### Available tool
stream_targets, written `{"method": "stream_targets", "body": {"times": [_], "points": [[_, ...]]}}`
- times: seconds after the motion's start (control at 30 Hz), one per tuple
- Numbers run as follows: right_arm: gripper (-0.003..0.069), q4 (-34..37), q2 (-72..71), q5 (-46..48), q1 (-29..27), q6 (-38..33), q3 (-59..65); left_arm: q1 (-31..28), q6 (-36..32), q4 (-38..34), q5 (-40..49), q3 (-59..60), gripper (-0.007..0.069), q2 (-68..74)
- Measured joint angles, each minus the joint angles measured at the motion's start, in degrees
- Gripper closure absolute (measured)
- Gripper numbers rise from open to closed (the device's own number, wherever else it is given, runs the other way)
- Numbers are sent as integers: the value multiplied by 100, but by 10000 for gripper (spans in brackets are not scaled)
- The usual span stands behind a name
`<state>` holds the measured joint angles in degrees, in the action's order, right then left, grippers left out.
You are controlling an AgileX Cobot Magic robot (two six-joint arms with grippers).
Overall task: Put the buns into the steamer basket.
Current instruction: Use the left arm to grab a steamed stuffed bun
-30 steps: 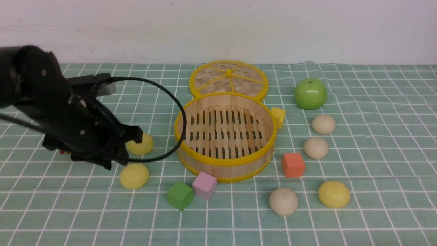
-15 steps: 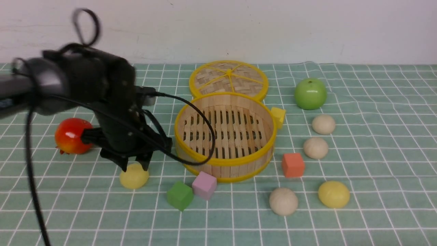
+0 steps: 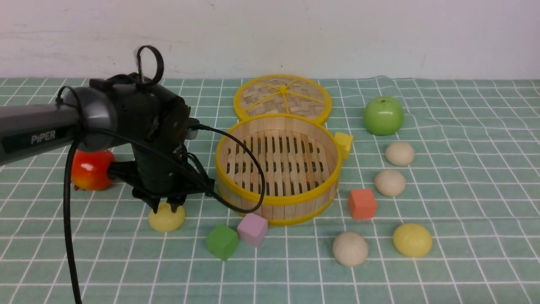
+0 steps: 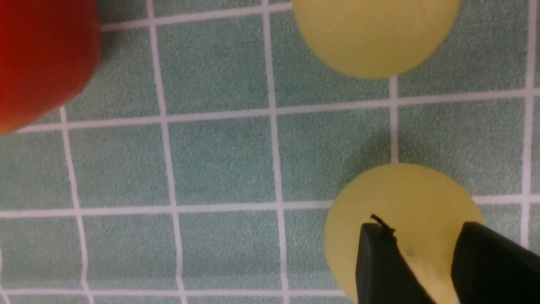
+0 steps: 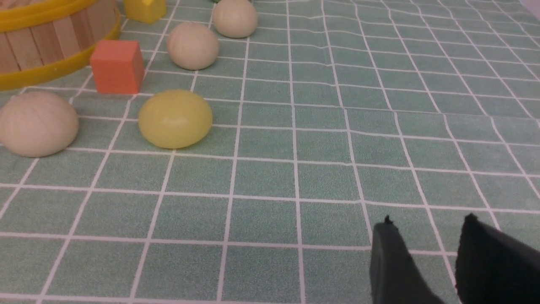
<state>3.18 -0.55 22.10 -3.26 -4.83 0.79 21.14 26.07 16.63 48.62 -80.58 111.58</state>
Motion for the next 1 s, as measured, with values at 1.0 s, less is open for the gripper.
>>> {"method": "stream_targets", "body": {"times": [1.0], "points": [[420, 0, 0, 0, 0, 0, 0, 0, 6, -239, 360, -112, 372, -335]]}}
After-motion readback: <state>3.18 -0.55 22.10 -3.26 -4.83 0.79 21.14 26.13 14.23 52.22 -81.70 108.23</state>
